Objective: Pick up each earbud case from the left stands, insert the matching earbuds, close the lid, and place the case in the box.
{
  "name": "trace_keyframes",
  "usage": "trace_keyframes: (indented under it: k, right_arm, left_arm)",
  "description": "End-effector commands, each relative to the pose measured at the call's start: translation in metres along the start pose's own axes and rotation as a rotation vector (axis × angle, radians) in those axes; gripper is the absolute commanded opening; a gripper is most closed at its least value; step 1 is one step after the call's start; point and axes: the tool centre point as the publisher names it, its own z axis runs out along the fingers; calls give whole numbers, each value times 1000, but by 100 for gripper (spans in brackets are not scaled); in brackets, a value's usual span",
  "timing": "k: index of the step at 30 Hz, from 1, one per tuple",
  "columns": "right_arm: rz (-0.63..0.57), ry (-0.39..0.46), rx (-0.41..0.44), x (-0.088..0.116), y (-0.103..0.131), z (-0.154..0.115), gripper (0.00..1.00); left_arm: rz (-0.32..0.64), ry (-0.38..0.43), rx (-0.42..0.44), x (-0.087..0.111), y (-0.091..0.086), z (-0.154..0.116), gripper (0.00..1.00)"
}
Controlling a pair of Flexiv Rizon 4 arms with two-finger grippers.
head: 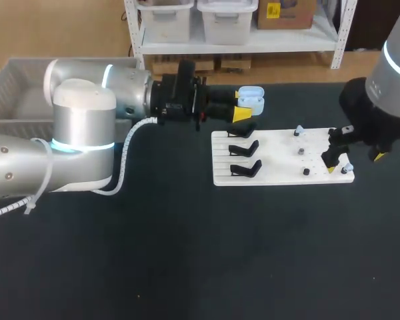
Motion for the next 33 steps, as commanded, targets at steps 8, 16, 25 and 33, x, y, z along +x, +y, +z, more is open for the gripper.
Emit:
trace_keyframes:
  k: [8, 16, 25, 33]
  right_arm:
    - [-8, -6, 3, 3, 3, 2, 100]
    - [5, 1, 75, -3, -4, 13, 100]
    - [-16, 15, 71, -14, -15, 26, 100]
    - [-49, 19, 81, -17, -28, 40, 98]
  left_arm:
    - [0, 1, 0, 0, 0, 0, 0]
    - [0, 1, 0, 0, 0, 0, 0]
    - [0, 1, 0, 0, 0, 0, 0]
    - [0, 1, 0, 0, 0, 0, 0]
